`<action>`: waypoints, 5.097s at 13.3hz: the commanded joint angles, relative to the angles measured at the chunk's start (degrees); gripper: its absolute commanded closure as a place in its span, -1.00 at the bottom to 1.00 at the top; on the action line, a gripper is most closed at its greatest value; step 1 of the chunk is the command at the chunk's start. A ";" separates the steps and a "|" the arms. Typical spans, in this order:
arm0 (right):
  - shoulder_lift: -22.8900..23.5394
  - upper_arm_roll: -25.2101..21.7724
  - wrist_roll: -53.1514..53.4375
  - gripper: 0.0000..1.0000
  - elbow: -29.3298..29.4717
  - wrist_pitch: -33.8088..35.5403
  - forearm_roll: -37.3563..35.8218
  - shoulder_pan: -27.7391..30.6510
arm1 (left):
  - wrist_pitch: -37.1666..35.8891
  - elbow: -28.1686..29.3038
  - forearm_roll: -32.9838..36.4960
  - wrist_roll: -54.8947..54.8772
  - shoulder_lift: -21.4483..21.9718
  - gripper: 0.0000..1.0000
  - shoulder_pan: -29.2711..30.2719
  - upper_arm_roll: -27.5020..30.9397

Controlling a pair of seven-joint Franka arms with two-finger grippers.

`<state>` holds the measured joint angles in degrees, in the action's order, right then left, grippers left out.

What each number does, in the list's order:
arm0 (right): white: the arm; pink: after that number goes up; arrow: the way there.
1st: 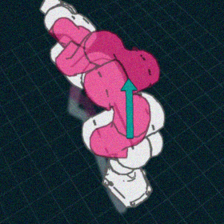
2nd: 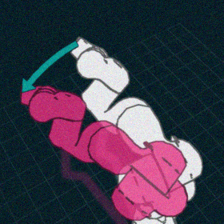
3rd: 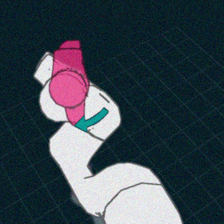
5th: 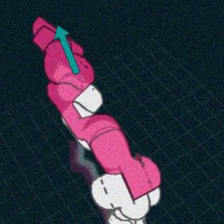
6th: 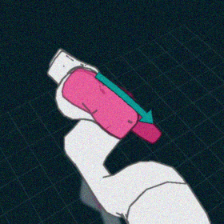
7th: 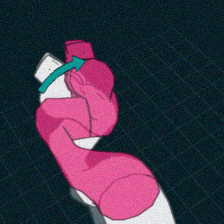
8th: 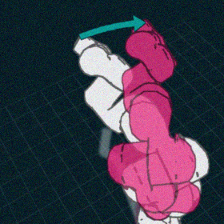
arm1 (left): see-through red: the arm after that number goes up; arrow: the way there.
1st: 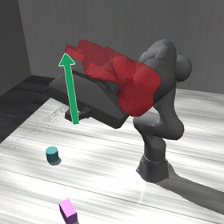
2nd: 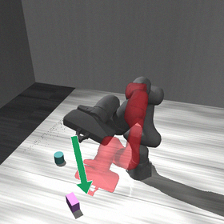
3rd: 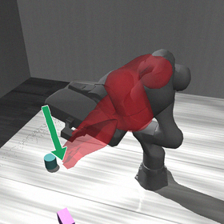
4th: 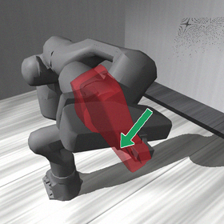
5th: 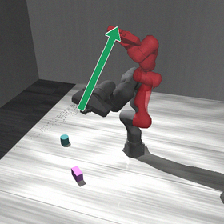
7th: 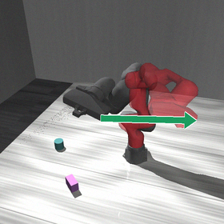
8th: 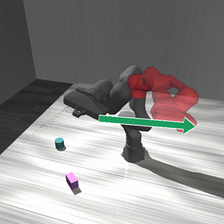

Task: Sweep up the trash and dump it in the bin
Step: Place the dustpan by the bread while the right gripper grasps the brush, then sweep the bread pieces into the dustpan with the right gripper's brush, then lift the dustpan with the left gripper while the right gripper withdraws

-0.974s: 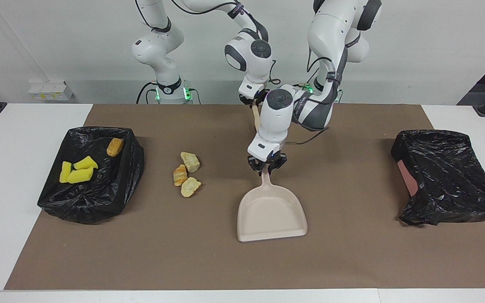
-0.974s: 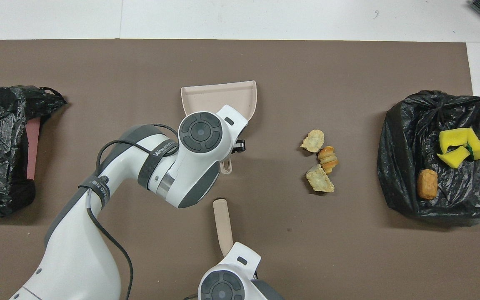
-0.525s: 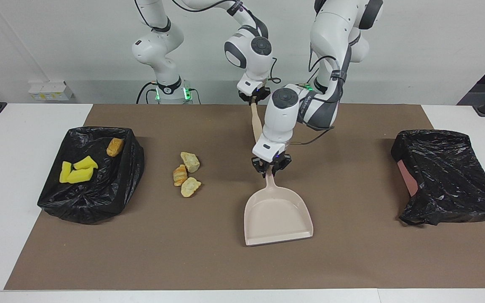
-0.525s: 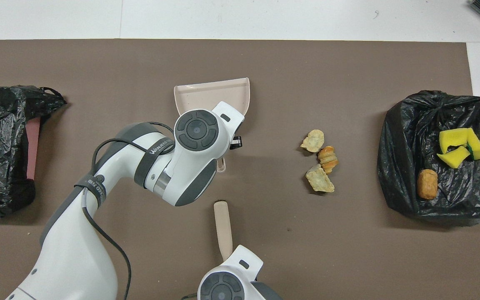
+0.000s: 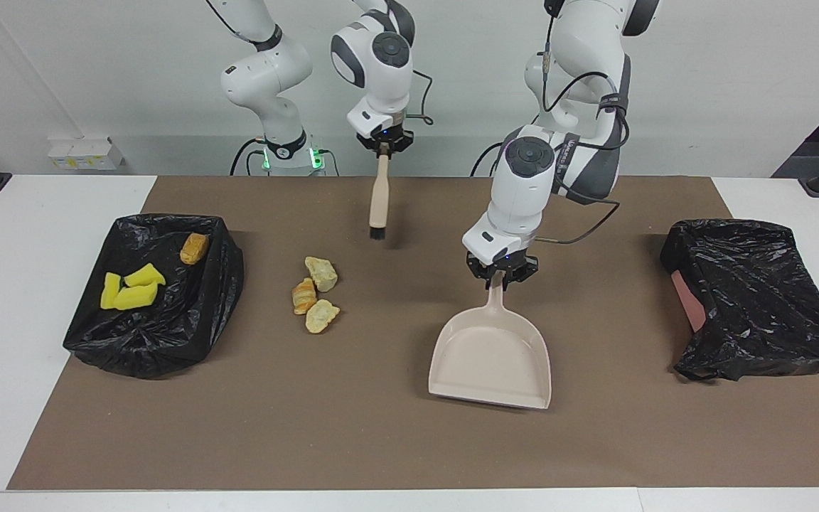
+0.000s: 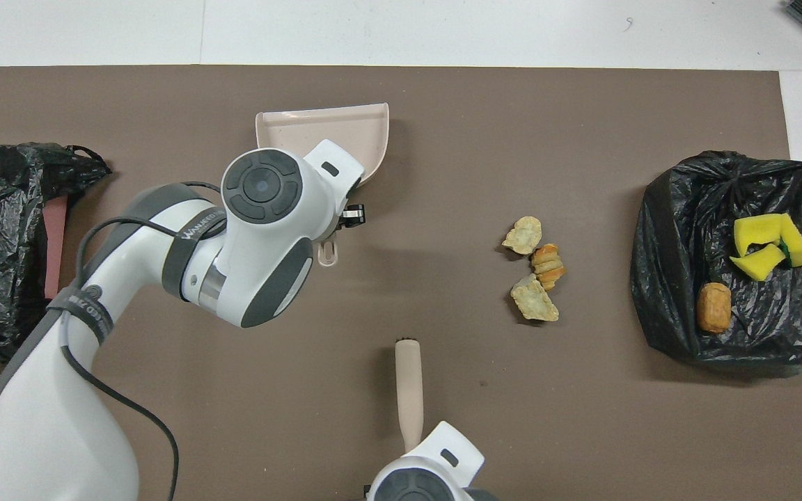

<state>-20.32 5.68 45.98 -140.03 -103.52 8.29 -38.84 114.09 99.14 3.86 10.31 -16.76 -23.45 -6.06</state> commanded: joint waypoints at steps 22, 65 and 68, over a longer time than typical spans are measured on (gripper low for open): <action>12.83 0.38 -10.90 1.00 0.26 -14.95 -3.28 23.72 | 6.31 13.43 2.73 -47.49 6.12 1.00 -8.81 -0.88; 21.91 0.21 -38.07 1.00 24.54 2.18 -2.58 17.65 | 20.20 22.41 2.47 -51.87 7.10 1.00 -1.78 -0.97; 19.09 0.03 -33.27 1.00 23.05 6.30 -2.58 18.37 | 19.34 20.13 -0.77 -55.20 7.18 1.00 2.43 -1.06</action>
<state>0.98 5.47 8.94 -115.33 -98.85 4.23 -20.54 132.80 120.43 4.81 -41.63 -9.29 -23.91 -6.87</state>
